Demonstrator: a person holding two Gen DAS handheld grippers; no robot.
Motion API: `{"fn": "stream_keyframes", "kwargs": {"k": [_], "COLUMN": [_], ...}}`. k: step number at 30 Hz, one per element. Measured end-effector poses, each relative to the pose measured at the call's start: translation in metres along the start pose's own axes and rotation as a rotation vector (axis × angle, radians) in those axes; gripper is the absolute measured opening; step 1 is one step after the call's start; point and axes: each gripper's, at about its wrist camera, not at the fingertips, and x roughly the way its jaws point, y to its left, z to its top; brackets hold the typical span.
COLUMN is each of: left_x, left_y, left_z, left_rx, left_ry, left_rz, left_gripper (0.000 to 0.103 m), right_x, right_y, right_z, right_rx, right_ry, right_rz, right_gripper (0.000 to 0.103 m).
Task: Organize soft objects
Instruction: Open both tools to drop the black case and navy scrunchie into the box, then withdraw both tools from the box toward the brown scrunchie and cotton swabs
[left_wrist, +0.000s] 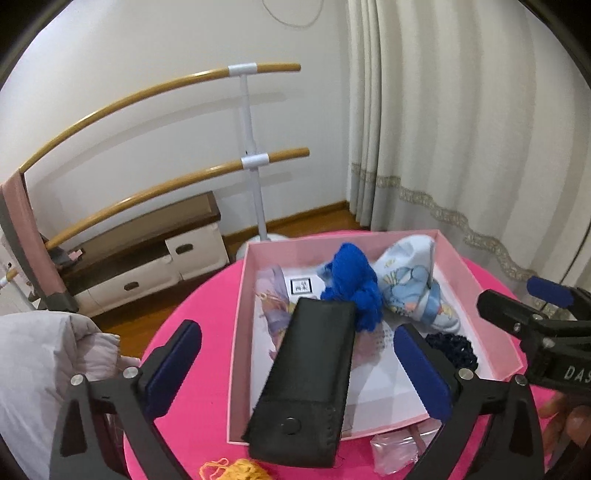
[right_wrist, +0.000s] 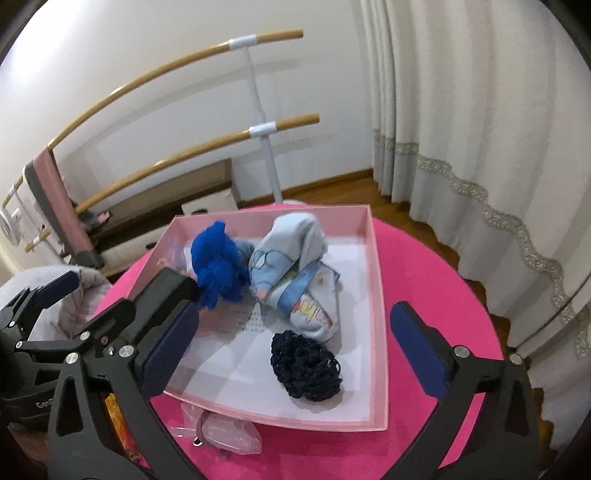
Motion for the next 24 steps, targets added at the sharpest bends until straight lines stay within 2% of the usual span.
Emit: {"fn": "stream_keyframes", "kwargs": {"k": [13,24], "left_x": [-0.054,-0.122], "left_y": [0.025,0.032], "left_z": [-0.033,-0.071], "left_rx": [-0.047,-0.034], "left_ry": [-0.081,-0.112], "left_rz": [0.021,0.030], "left_gripper": [0.103,0.103], "right_x": [-0.075,-0.131], "right_y": [0.023,0.039], "right_z": [-0.007,-0.035], "right_rx": [-0.029,-0.027], "right_ry": [-0.141,-0.208], "right_rz": [-0.084,-0.075], "right_gripper": [0.103,0.103]}}
